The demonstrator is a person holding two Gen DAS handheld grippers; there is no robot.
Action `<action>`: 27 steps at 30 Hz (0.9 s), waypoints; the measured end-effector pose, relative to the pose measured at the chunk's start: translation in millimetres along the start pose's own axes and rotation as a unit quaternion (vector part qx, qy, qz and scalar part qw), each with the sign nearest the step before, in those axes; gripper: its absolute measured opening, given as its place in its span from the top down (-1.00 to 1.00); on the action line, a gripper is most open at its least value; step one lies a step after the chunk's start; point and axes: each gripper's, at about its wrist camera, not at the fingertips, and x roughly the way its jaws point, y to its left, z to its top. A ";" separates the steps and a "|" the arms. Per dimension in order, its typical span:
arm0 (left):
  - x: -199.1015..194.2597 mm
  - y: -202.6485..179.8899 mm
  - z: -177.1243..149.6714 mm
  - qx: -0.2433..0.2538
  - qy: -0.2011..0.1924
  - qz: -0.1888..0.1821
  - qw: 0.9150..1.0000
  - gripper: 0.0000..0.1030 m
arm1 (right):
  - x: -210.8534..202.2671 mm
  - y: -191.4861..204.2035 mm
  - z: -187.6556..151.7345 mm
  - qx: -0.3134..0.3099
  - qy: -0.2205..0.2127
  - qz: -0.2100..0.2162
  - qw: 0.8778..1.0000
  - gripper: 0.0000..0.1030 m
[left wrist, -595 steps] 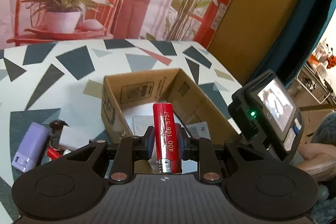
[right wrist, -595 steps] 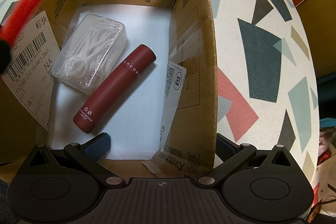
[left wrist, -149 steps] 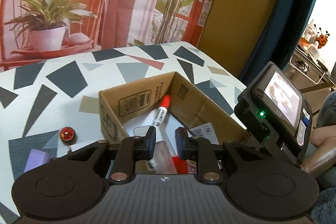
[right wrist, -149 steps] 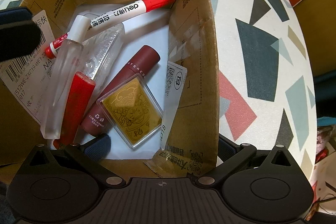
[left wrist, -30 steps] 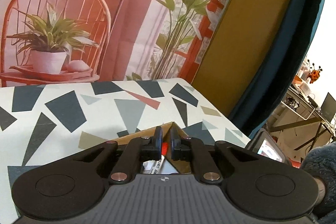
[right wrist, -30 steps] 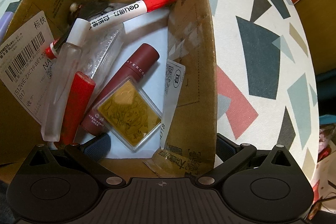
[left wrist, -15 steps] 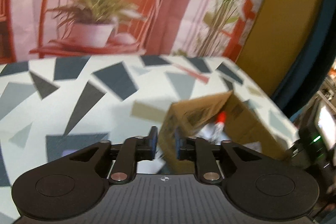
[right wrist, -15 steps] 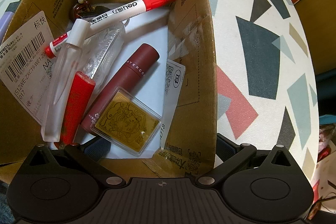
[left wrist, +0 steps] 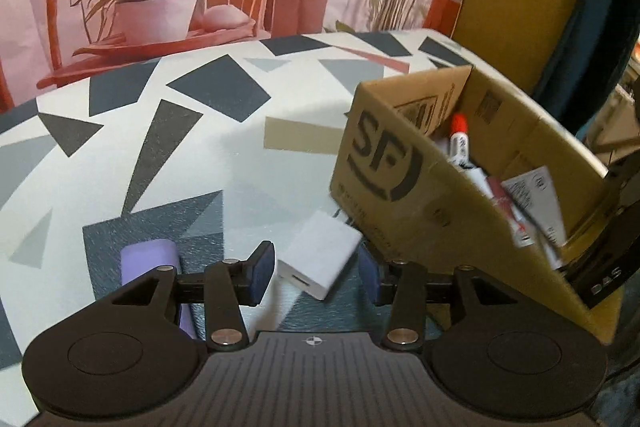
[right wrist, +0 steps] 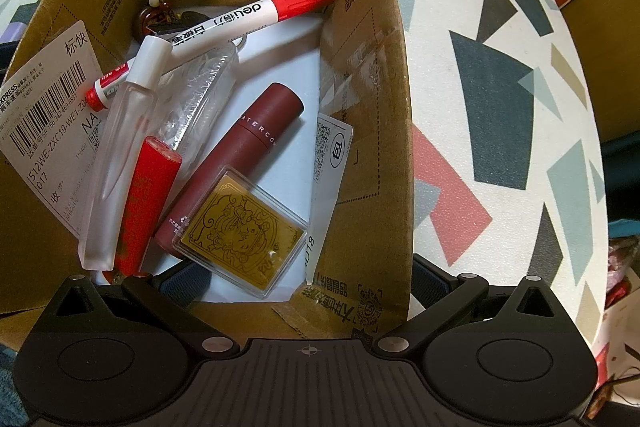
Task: Organize rigid objects
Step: 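Move the left tool to the white charger, then close the left tool on the white charger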
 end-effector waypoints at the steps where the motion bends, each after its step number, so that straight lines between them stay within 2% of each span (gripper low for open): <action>1: 1.8 1.7 0.4 0.004 0.001 0.002 1.000 0.06 | -0.1 0.0 0.1 0.000 0.000 0.000 1.000 -0.99; 10: 15.2 -5.1 2.0 0.027 0.008 -0.005 1.000 0.06 | 0.0 0.7 -0.1 0.000 0.001 -0.001 1.000 -0.99; 27: 12.8 -12.1 -1.8 0.032 0.013 0.019 0.999 0.19 | 0.1 0.2 -0.1 0.000 0.001 -0.001 1.000 -0.99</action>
